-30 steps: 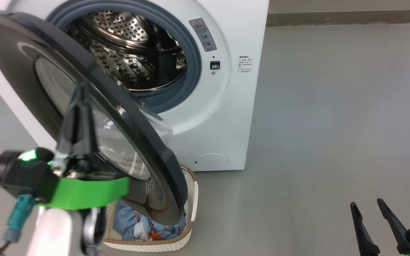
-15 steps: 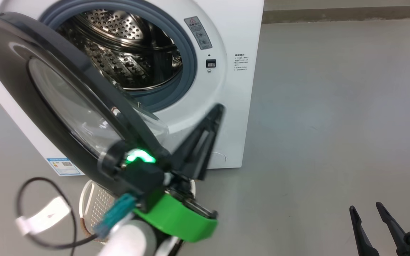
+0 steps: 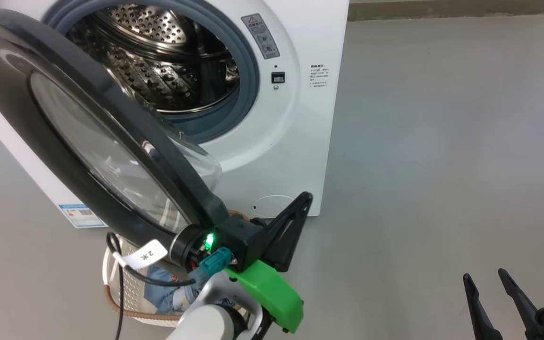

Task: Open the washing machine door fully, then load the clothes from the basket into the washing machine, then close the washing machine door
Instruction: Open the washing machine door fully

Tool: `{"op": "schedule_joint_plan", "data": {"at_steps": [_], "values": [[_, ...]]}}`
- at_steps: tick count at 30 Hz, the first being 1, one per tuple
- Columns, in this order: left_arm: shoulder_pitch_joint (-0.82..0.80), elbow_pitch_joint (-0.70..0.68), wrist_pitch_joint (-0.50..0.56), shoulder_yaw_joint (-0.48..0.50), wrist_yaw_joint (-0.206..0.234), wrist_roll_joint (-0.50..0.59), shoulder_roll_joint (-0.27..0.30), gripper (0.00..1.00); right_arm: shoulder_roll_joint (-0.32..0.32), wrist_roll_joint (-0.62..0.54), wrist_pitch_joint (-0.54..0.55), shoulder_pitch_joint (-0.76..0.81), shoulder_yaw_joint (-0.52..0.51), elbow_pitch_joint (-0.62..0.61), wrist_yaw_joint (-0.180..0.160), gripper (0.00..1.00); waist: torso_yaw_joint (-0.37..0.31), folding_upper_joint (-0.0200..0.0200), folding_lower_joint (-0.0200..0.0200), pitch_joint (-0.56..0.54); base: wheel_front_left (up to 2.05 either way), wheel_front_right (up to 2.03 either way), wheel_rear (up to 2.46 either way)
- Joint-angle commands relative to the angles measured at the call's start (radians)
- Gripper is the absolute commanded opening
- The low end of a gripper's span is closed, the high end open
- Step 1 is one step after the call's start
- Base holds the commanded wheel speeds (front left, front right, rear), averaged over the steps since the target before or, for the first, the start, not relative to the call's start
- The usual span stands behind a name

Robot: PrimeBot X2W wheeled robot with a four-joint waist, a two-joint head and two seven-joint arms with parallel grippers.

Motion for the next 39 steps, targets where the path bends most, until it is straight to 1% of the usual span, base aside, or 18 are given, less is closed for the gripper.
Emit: {"op": "schedule_joint_plan", "data": {"at_steps": [1, 10, 15, 30, 34, 39], "values": [[-0.030, 0.003, 0.005, 0.029, 0.020, 0.015, 0.004, 0.00, -0.020, 0.007, -0.012, -0.030, 0.024, -0.019, 0.006, 1.00, 0.001, -0.0001, 0.0000, 0.003, 0.00, 0.00, 0.00], [-0.034, 0.073, 0.001, 0.062, 0.070, 0.029, 0.016, 0.00, -0.017, 0.010, -0.012, -0.034, 0.019, -0.018, 0.006, 1.00, 0.007, -0.0001, 0.0000, 0.011, 0.00, 0.00, 0.00], [-0.028, 0.092, -0.002, 0.077, 0.083, 0.022, 0.026, 0.00, -0.015, 0.012, -0.012, -0.036, 0.019, -0.016, 0.006, 1.00, 0.008, -0.0001, 0.0000, 0.012, 0.00, 0.00, 0.00], [0.016, 0.083, -0.006, 0.102, 0.124, 0.008, 0.050, 0.00, -0.013, 0.020, -0.012, -0.038, 0.023, -0.015, 0.006, 1.00, 0.022, -0.0001, 0.0000, 0.018, 0.00, 0.00, 0.00], [0.046, 0.061, -0.012, 0.112, 0.146, 0.009, 0.066, 0.00, -0.014, 0.024, -0.012, -0.039, 0.024, -0.016, 0.006, 1.00, 0.035, -0.0001, 0.0000, 0.024, 0.00, 0.00, 0.00], [0.080, 0.033, -0.013, 0.111, 0.160, 0.009, 0.079, 0.00, -0.017, 0.027, -0.012, -0.036, 0.015, -0.017, 0.006, 1.00, 0.062, -0.0001, 0.0000, 0.027, 0.00, 0.00, 0.00]]}}
